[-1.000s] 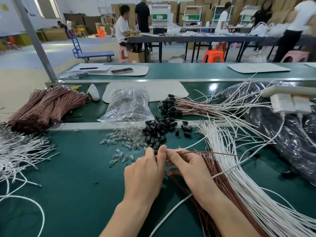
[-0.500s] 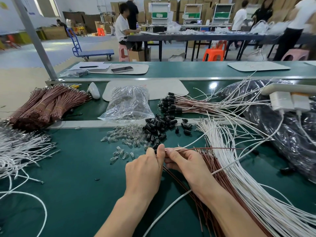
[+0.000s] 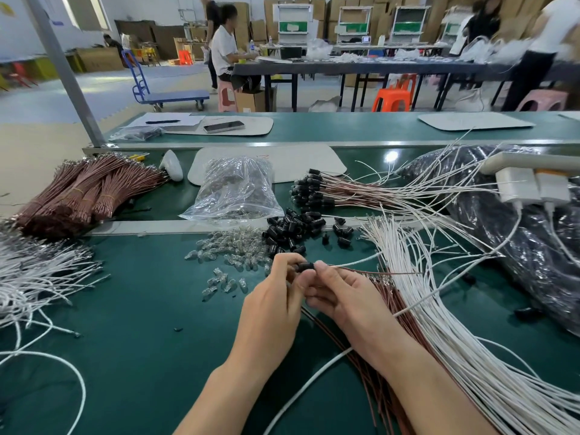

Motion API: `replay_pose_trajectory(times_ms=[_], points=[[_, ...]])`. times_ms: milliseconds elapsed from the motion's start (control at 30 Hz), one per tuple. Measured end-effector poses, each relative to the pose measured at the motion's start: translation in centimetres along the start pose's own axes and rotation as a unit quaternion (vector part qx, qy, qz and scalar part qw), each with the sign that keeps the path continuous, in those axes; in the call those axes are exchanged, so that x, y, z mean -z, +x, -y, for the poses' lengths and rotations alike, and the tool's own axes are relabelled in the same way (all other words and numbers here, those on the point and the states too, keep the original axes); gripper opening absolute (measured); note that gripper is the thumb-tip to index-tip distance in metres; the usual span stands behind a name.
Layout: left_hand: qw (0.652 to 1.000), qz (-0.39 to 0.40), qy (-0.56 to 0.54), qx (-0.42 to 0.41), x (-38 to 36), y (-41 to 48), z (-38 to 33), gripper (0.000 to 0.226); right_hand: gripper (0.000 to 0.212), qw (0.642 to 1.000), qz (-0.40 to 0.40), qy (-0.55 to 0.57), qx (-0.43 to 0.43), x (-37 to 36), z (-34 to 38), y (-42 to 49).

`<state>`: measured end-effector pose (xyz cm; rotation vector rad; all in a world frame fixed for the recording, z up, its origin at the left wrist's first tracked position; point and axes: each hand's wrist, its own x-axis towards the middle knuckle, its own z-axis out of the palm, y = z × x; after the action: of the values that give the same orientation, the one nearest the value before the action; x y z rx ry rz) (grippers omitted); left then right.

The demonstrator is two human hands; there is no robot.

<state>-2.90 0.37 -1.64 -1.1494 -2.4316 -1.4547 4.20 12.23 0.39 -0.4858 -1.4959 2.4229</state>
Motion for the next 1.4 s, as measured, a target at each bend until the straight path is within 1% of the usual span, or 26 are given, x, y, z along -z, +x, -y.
replay_pose_trajectory(times_ms=[100,167,233,367,533,633,700,800,933,1033,1167,1400], points=[[1.0,0.002,-0.019,0.001,0.1,-0.1,-0.2,0.015,0.022,1.0,-0.009,0.001,0.011,-0.1,0.0,0.0],[1.0,0.014,-0.001,0.012,0.1,-0.2,-0.3,0.021,0.018,0.999,-0.017,-0.016,0.024,-0.2,0.1,-0.1],[0.999,0.024,0.03,0.022,0.0,-0.3,-0.4,0.028,0.022,0.998,-0.019,-0.04,0.036,-0.3,0.0,-0.2],[0.997,0.022,0.058,0.047,-0.1,-0.3,-0.3,0.041,0.02,0.997,-0.023,-0.058,0.037,-0.3,-0.1,-0.2],[0.997,0.014,0.046,0.063,-0.2,-0.2,-0.2,0.04,0.023,0.999,-0.023,-0.046,0.009,-0.4,0.1,-0.2],[0.996,0.011,0.044,0.072,-0.2,-0.2,-0.2,0.042,0.026,0.998,-0.022,-0.061,0.011,-0.5,0.0,-0.3],[0.995,0.007,0.067,0.073,-0.2,-0.1,-0.1,0.046,0.029,0.997,-0.022,-0.071,0.024,-0.5,-0.1,-0.3],[0.988,-0.002,0.135,0.072,-0.4,-0.1,-0.1,0.056,0.025,0.994,-0.028,-0.091,0.045,-0.4,-0.3,-0.4],[0.979,-0.005,0.19,0.079,-0.8,0.0,0.0,0.052,0.023,0.993,-0.021,-0.104,0.055,-0.2,-0.7,-0.2],[0.978,0.004,0.194,0.08,-0.8,0.0,0.1,0.05,0.025,0.995,-0.003,-0.087,0.056,0.0,-0.8,0.0],[0.979,0.012,0.188,0.083,-0.7,0.0,0.2,0.05,0.024,0.997,0.02,-0.06,0.051,0.2,-1.0,0.2],[0.98,0.014,0.184,0.078,-0.7,0.0,0.3,0.051,0.021,0.998,0.034,-0.029,0.035,0.2,-0.9,0.3]])
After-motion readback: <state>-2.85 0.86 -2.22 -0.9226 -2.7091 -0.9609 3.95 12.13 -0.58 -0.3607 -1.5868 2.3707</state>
